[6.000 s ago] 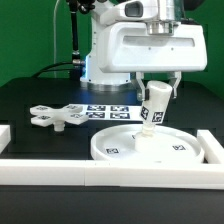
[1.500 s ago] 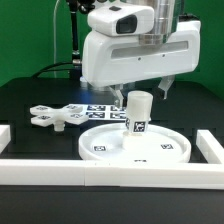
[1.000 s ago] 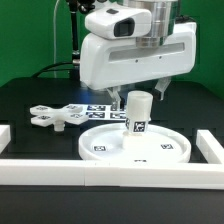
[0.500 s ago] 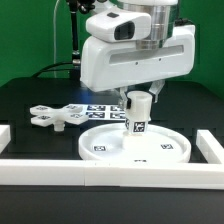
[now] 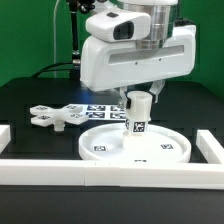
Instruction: Assemble round table
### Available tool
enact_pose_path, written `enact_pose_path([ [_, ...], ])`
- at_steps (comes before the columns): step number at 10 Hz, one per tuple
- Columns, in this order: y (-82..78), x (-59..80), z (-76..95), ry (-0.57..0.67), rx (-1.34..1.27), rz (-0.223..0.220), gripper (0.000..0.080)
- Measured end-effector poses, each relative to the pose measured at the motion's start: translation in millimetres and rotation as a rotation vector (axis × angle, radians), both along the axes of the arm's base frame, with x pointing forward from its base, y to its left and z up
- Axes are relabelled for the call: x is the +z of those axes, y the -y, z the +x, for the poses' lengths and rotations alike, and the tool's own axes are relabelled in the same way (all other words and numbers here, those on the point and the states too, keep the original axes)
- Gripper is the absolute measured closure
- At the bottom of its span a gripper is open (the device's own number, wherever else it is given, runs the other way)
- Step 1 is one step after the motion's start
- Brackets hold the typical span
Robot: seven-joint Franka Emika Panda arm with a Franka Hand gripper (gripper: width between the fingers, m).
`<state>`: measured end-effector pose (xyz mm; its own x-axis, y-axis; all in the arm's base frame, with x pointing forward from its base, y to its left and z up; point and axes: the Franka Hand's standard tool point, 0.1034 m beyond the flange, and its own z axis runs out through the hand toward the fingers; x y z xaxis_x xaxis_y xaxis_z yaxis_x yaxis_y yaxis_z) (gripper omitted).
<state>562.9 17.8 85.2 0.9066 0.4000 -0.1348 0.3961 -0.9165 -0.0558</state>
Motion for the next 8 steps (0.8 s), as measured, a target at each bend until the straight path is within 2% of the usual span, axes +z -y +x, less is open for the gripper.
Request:
enact_pose_path([
  [4,-6.6,0.1,1.7,0.033,-0.483,-0.012,0.0392],
  [8,-14.3,-0.4,1.4,0.082,-0.91,0.006,0.039],
])
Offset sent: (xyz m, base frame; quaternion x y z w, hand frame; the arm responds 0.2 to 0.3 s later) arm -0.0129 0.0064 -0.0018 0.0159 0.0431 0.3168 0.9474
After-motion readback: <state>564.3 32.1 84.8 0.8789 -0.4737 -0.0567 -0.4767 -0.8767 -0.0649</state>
